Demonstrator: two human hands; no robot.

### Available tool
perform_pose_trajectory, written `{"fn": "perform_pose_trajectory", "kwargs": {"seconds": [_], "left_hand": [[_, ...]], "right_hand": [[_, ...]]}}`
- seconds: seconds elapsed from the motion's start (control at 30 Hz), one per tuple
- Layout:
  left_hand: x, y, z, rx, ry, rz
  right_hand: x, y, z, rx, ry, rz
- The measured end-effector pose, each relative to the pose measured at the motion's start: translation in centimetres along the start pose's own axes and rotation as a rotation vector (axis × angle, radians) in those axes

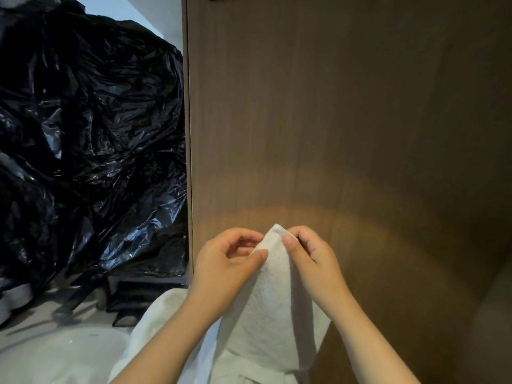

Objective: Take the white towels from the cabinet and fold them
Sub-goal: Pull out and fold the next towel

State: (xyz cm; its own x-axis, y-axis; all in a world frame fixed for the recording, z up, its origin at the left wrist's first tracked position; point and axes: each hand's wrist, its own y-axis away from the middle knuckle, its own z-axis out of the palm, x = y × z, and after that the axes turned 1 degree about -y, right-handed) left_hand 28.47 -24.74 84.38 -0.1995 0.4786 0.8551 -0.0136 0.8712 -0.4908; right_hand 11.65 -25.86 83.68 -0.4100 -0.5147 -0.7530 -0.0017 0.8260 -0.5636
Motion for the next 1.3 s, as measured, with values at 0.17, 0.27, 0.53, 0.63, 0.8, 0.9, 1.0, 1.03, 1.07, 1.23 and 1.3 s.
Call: {"fn": "perform_pose_trajectory", "kwargs": {"seconds": [0.17, 0.27, 0.53, 0.63, 0.8, 0.9, 1.0, 1.03, 1.07, 1.23, 1.3], "left_hand": [[-1.2, 1.6, 0.3, 0.031, -0.022, -0.009], [-0.9, 1.8, 0.5, 0.013, -0.019, 0.007], [-3.9, 3.2, -0.8, -0.138, -0.168, -0.024], [-5.1, 3.3, -1.3, -0.154, -0.167, 0.015], [-7.8, 2.7, -2.7, -0.256, -0.297, -0.01], [-9.0, 2.3, -3.6, -0.237, -0.311, -0.041], [-9.5, 0.6, -5.4, -0.173, -0.37, -0.027], [-9.3, -0.2, -6.0, -0.155, -0.391, -0.012], [-8.8, -1.1, -6.5, -0.139, -0.411, 0.011], [-5.0, -4.0, -7.4, -0.077, -0.511, 0.196], [-4.4, -4.1, -7.0, -0.128, -0.572, 0.217]], "right_hand": [[-0.7, 1.1, 0.2, -0.029, -0.062, 0.046], [-1.3, 1.1, 0.2, -0.014, -0.038, 0.036], [-1.7, 0.1, -0.7, 0.145, -0.018, -0.004], [-2.1, -0.3, -1.1, 0.151, -0.007, -0.009], [-2.4, -1.0, -2.3, 0.262, -0.002, -0.038], [-2.0, -1.2, -3.3, 0.293, 0.037, -0.027], [-0.9, -1.1, -3.7, 0.307, 0.097, 0.02], [-0.5, -1.0, -3.9, 0.316, 0.108, 0.04], [-0.2, -0.9, -4.0, 0.328, 0.115, 0.056], [0.1, -1.4, -4.9, 0.44, 0.091, 0.053], [-0.1, -1.8, -5.2, 0.478, 0.116, 0.047]]}}
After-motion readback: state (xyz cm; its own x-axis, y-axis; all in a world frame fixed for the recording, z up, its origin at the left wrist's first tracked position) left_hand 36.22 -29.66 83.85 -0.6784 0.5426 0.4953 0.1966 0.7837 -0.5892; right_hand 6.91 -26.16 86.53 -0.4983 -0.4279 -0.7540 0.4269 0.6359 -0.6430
